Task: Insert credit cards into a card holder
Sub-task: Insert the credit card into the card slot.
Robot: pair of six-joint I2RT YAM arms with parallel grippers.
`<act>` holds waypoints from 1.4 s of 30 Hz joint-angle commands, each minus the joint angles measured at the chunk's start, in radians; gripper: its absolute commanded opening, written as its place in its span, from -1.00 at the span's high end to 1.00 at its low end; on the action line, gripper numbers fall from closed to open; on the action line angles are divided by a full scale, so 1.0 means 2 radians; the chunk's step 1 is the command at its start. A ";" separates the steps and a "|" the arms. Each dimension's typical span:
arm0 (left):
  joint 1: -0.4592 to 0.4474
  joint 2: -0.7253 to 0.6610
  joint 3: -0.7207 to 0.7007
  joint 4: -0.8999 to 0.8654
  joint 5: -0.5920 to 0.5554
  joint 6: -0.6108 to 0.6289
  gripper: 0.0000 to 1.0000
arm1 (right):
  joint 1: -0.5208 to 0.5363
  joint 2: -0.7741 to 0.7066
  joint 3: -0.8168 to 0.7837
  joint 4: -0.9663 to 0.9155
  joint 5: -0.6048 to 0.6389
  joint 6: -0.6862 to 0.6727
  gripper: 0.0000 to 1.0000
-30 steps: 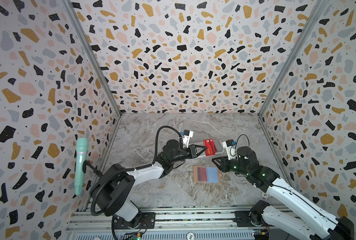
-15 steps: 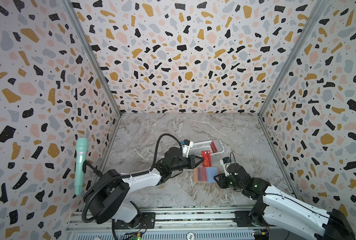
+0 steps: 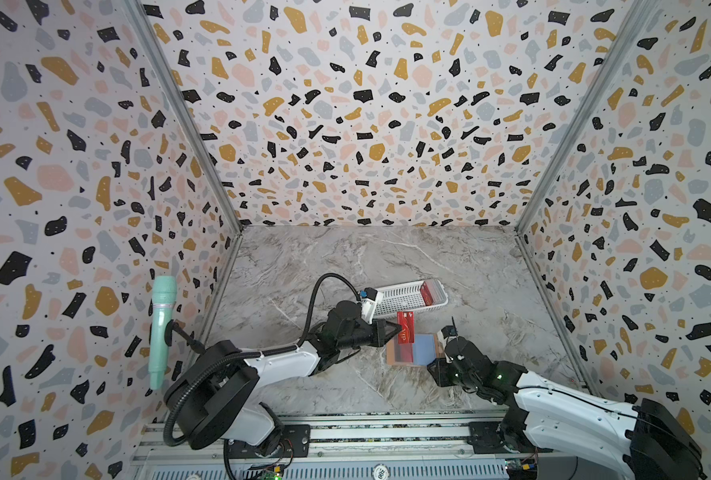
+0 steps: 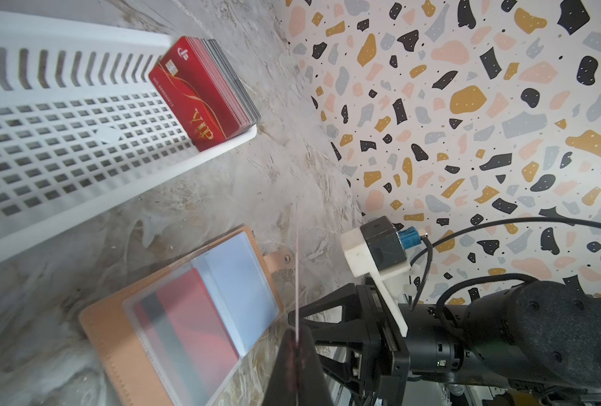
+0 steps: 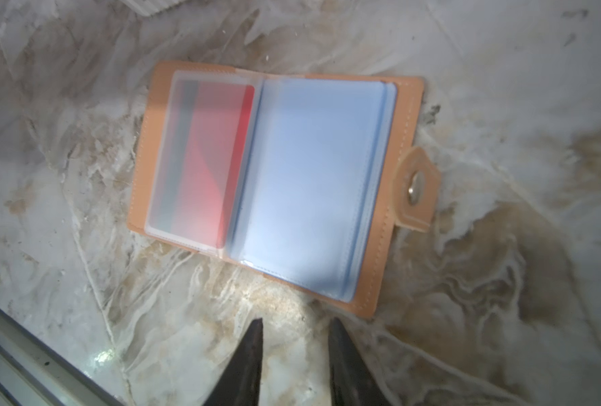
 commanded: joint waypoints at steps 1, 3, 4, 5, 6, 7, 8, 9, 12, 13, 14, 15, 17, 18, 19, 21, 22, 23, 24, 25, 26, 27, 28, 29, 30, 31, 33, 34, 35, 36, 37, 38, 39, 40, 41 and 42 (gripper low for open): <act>-0.003 -0.010 -0.012 -0.001 0.004 0.018 1.00 | 0.004 0.008 0.001 0.002 0.006 0.013 0.33; -0.005 -0.015 -0.017 -0.015 0.005 0.024 1.00 | 0.005 0.014 -0.001 0.003 0.006 0.018 0.33; -0.007 -0.020 -0.018 -0.030 0.004 0.029 1.00 | 0.005 0.019 -0.003 0.007 0.006 0.020 0.33; -0.009 -0.024 -0.020 -0.043 0.002 0.034 1.00 | 0.005 0.022 -0.004 0.010 0.005 0.021 0.33; -0.009 -0.029 -0.022 -0.053 -0.002 0.037 1.00 | 0.005 0.027 -0.003 0.012 0.005 0.022 0.34; -0.010 -0.034 -0.026 -0.060 -0.005 0.038 1.00 | 0.005 0.032 -0.002 0.013 0.006 0.024 0.34; -0.009 -0.036 -0.030 -0.061 -0.006 0.038 1.00 | 0.005 0.036 -0.003 0.015 0.008 0.026 0.35; -0.009 -0.037 -0.032 -0.061 -0.005 0.036 1.00 | 0.005 0.039 -0.004 0.015 0.013 0.029 0.35; -0.012 -0.024 -0.029 -0.056 -0.002 0.025 1.00 | 0.005 0.038 -0.004 0.018 0.021 0.034 0.37; -0.013 -0.019 -0.026 -0.052 0.000 0.024 1.00 | 0.005 0.035 -0.002 0.016 0.025 0.034 0.37; -0.016 -0.013 -0.021 -0.049 0.001 0.021 1.00 | 0.004 0.030 0.000 0.013 0.029 0.034 0.37; -0.016 -0.009 -0.019 -0.045 -0.001 0.014 1.00 | 0.000 0.022 0.002 0.008 0.030 0.032 0.37; -0.016 -0.004 -0.019 -0.027 -0.003 0.000 1.00 | -0.012 0.006 0.006 -0.006 0.029 0.024 0.37; -0.016 0.000 -0.019 -0.020 -0.005 -0.006 1.00 | -0.022 -0.002 0.007 -0.013 0.027 0.019 0.37; -0.017 0.003 -0.019 -0.013 -0.006 -0.013 1.00 | -0.032 -0.008 0.007 -0.020 0.024 0.014 0.37; -0.020 0.020 -0.021 0.011 -0.002 -0.027 1.00 | -0.057 -0.017 0.006 -0.019 0.005 -0.004 0.36; -0.023 0.026 -0.021 0.021 0.000 -0.045 1.00 | -0.065 -0.019 0.006 -0.016 -0.004 -0.010 0.35; -0.024 0.033 -0.022 0.030 -0.003 -0.054 1.00 | -0.072 -0.019 0.006 -0.012 -0.012 -0.016 0.34; -0.026 0.039 -0.022 0.035 -0.005 -0.061 1.00 | -0.077 -0.017 0.006 -0.009 -0.018 -0.020 0.34; -0.026 0.043 -0.022 0.038 -0.006 -0.067 1.00 | -0.081 -0.014 0.006 -0.007 -0.019 -0.022 0.34; -0.026 0.048 -0.022 0.041 -0.010 -0.074 1.00 | -0.085 -0.011 0.006 -0.003 -0.023 -0.025 0.34; -0.026 0.052 -0.021 0.046 -0.012 -0.079 1.00 | -0.089 -0.006 0.007 0.001 -0.026 -0.027 0.34; -0.026 0.056 -0.021 0.054 -0.010 -0.084 1.00 | -0.091 -0.002 0.006 0.005 -0.027 -0.028 0.34; -0.026 0.061 -0.021 0.066 -0.006 -0.094 1.00 | -0.092 0.002 0.005 0.011 -0.030 -0.029 0.34; -0.026 0.068 -0.021 0.072 -0.004 -0.101 1.00 | -0.095 0.008 0.005 0.018 -0.032 -0.030 0.36; -0.026 0.073 -0.018 0.072 -0.003 -0.104 1.00 | -0.096 0.013 0.005 0.022 -0.033 -0.030 0.36; -0.027 0.083 -0.013 0.064 -0.005 -0.105 1.00 | -0.098 0.024 0.004 0.032 -0.034 -0.032 0.39; -0.027 0.087 -0.012 0.062 -0.005 -0.107 1.00 | -0.100 0.030 0.005 0.035 -0.034 -0.032 0.39; -0.027 0.091 -0.011 0.060 -0.007 -0.109 1.00 | -0.101 0.036 0.005 0.038 -0.035 -0.033 0.42; -0.027 0.094 -0.010 0.059 -0.009 -0.111 1.00 | -0.102 0.041 0.006 0.040 -0.035 -0.035 0.44; -0.027 0.096 -0.009 0.058 -0.009 -0.111 1.00 | -0.102 0.045 0.006 0.041 -0.035 -0.035 0.46; -0.027 0.098 -0.008 0.058 -0.009 -0.111 1.00 | -0.102 0.048 0.006 0.042 -0.035 -0.036 0.48; -0.027 0.101 -0.007 0.057 -0.010 -0.111 1.00 | -0.102 0.050 0.005 0.044 -0.035 -0.037 0.50; -0.027 0.102 -0.005 0.057 -0.009 -0.111 1.00 | -0.102 0.052 0.005 0.045 -0.035 -0.036 0.51; -0.027 0.107 -0.003 0.058 -0.005 -0.112 1.00 | -0.103 0.054 0.004 0.046 -0.034 -0.037 0.52; -0.027 0.110 -0.002 0.062 -0.003 -0.116 1.00 | -0.104 0.055 0.003 0.046 -0.033 -0.038 0.53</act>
